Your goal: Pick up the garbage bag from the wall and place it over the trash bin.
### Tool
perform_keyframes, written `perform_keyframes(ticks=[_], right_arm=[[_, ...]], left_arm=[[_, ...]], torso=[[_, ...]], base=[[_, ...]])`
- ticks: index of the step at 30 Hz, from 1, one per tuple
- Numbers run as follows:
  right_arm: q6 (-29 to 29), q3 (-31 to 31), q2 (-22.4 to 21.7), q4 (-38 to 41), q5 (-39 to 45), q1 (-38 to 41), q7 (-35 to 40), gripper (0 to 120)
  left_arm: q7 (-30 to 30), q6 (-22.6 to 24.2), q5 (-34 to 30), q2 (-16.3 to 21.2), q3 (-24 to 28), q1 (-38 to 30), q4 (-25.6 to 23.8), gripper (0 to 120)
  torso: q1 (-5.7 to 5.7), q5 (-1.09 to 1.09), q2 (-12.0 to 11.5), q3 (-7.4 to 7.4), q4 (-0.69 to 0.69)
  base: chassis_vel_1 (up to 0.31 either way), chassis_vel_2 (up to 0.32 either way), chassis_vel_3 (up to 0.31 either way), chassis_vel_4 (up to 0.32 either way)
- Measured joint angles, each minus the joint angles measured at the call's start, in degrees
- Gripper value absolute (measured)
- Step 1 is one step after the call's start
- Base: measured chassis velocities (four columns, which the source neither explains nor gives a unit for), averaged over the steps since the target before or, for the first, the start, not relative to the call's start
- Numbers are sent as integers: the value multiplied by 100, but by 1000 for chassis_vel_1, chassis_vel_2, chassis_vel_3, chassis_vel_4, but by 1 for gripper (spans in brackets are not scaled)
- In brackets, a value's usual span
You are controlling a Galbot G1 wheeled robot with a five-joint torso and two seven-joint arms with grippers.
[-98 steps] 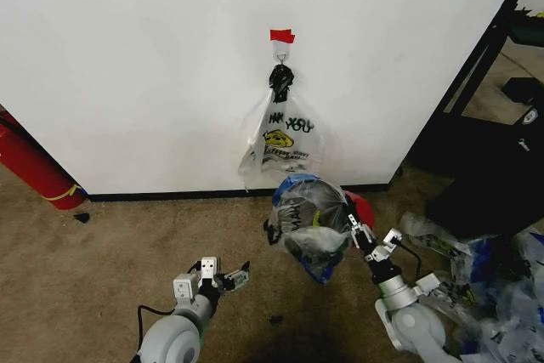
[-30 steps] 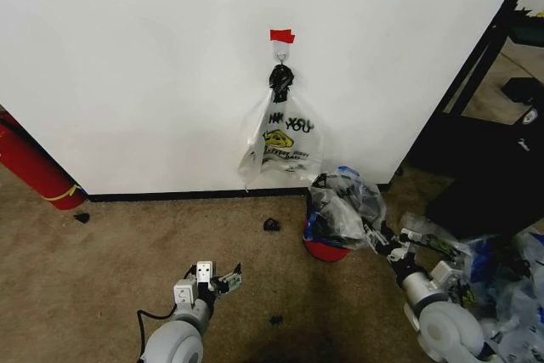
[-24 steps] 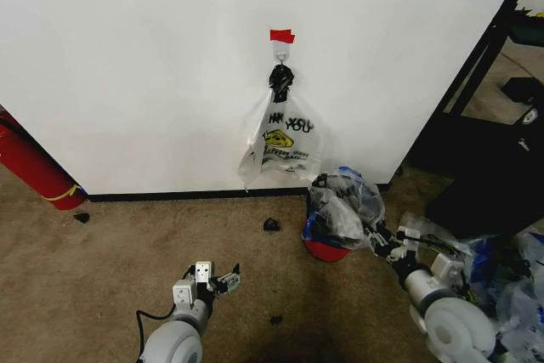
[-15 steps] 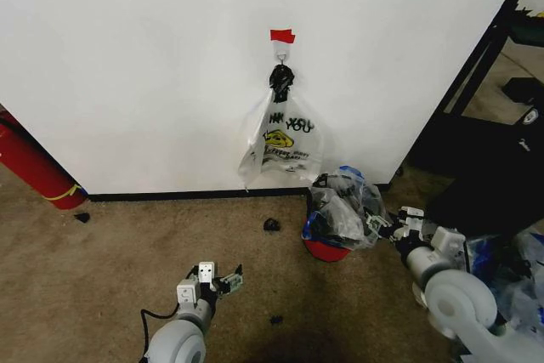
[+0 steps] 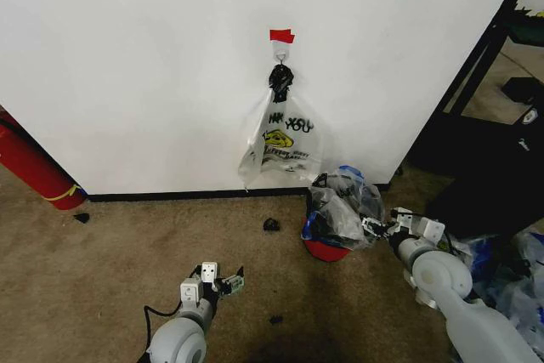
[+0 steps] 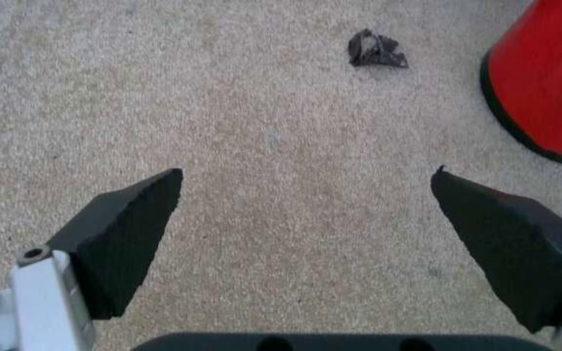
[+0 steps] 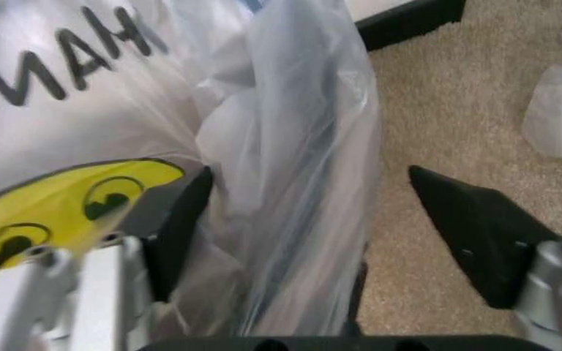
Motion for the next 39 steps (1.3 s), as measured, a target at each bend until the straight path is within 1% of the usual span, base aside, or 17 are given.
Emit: perform_keyframes(ticks=[2, 5, 8, 14, 16, 17, 20, 21, 22, 23, 26, 28, 30, 31, 34, 36, 39], right_arm=[[-27, 0, -6, -27, -20, 5, -31, 72], [-220, 33, -74, -156, -175, 4, -272, 55], [-314, 53, -98, -186, -272, -19, -396, 49], [-470, 140, -200, -100, -566, -251, -726, 22], [-468, 143, -216, -69, -593, -296, -738, 19], [-401, 142, -234, -26, -609, -368, -736, 14], [140, 87, -238, 58, -552, -492, -631, 2], [535, 53, -219, 97, -457, -543, -606, 0], [881, 23, -190, 107, -375, -586, -593, 0], [881, 23, -190, 107, -375, -586, -593, 0], [1722, -21, -86, 128, -189, -651, -605, 0], [1907, -27, -57, 130, -131, -665, -626, 0], [2377, -30, 8, 118, -2, -695, -753, 0], [2377, -30, 8, 118, -2, -695, -753, 0], [3139, 45, 97, 35, 254, -776, -1309, 0], [3235, 59, 106, 25, 295, -798, -1437, 0], [3507, 74, 148, 20, 392, -885, -1942, 0]], left_arm=[[0, 0, 0, 0, 0, 0, 1, 100], [-6, 1, -1, 1, 0, 1, 12, 100], [-10, 1, -1, -12, -1, 1, 14, 100], [-23, -10, 22, -61, -13, 6, -44, 100], [-25, -22, 44, -60, -14, 17, -69, 100], [-16, -75, 126, -52, -12, 52, -130, 100], [175, -329, 411, -6, 3, 175, -303, 100], [350, -513, 557, 13, 4, 250, -381, 100], [527, -687, 660, 19, -2, 313, -443, 100], [527, -687, 660, 19, -2, 313, -443, 100], [1068, -1182, 791, 23, -41, 492, -549, 100], [1210, -1305, 800, 20, -47, 539, -558, 100], [1619, -1702, 806, 11, -56, 699, -563, 100], [1619, -1702, 806, 11, -56, 699, -563, 100], [2341, -2254, 732, -51, -48, 933, -550, 100], [2486, -2318, 684, -68, -44, 945, -550, 100], [2898, -2321, 214, -107, 23, 917, -693, 100]], torso=[[0, 0, 0, 0, 0], [0, -1, 0, 0, 0], [0, 0, 0, 0, 0], [0, -1, 1, 0, -1], [0, -2, 1, 0, -1], [0, 0, 1, 0, -1], [0, 1, 1, 0, 0], [0, 0, 1, 0, 0], [0, -1, 1, 0, 0], [0, -1, 1, 0, 0], [0, -1, 1, 0, 0], [0, -2, 1, 0, -1], [0, 1, 1, 0, 1], [0, 1, 1, 0, 1], [0, 1, 1, 0, 1], [0, 0, 1, 0, 0], [0, 0, 1, 0, 0]], base=[[0, 0, 0, 0], [0, 0, 0, 0], [0, 0, 0, 0], [0, 0, 0, 0], [0, 0, 0, 0], [0, 0, 0, 0], [0, 0, 0, 0], [0, 0, 0, 0], [0, 0, 0, 0], [0, 0, 0, 0], [0, 0, 0, 0], [0, 0, 0, 0], [0, 0, 0, 0], [0, 0, 0, 0], [0, 0, 0, 0], [0, 0, 0, 0], [0, 0, 0, 0]])
